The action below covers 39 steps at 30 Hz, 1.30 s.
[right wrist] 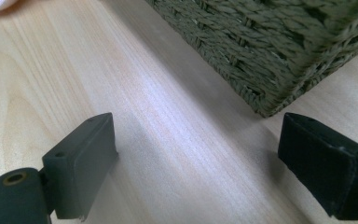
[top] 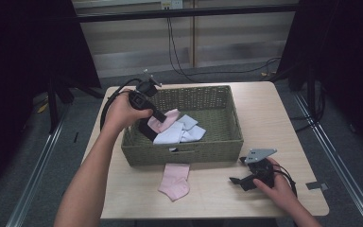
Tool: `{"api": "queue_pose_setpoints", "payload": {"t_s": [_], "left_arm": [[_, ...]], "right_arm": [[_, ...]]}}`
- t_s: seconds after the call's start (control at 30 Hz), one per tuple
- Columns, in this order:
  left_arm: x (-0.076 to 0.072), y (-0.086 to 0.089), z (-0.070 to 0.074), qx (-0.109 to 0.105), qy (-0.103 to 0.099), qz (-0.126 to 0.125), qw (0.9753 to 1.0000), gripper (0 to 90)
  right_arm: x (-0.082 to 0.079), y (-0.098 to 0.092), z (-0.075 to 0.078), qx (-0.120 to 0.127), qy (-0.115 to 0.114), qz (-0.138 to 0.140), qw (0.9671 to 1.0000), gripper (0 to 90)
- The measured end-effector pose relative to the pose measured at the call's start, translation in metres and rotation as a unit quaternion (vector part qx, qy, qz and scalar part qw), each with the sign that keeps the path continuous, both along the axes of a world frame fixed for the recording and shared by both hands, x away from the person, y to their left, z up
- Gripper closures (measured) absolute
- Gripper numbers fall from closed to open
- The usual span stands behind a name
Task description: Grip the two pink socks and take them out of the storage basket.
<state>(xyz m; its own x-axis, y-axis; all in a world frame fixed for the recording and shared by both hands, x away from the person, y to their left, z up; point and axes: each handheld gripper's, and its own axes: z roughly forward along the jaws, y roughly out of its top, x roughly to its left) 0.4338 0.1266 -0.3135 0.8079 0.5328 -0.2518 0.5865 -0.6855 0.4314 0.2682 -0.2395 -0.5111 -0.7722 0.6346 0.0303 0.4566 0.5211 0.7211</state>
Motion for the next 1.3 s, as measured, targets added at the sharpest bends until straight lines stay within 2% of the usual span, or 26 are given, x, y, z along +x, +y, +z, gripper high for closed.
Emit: {"api": "queue_pose_setpoints", "payload": {"t_s": [0.37, 0.43, 0.67, 1.1, 1.3], "left_arm": [[-0.023, -0.002, 0.006, -0.007, -0.009, -0.018, 0.9998, 79.7], [-0.027, -0.002, 0.008, -0.004, -0.008, -0.031, 0.9995, 79.7], [-0.045, -0.004, 0.009, -0.017, -0.015, -0.048, 0.9986, 79.5], [-0.068, -0.008, -0.001, -0.030, -0.023, -0.069, 0.9969, 79.5], [-0.082, -0.013, -0.010, -0.033, -0.034, -0.092, 0.9947, 78.5]], "right_arm": [[0.000, 0.000, 0.000, 0.000, 0.002, -0.001, 1.0000, 10.6], [0.000, 0.000, 0.000, 0.000, 0.002, 0.000, 1.0000, 10.6], [0.000, 0.000, 0.000, -0.001, 0.002, 0.000, 1.0000, 10.6], [0.000, 0.000, 0.000, -0.001, 0.002, 0.000, 1.0000, 10.6], [0.000, 0.000, 0.000, -0.001, 0.001, 0.001, 1.0000, 10.6]]}}
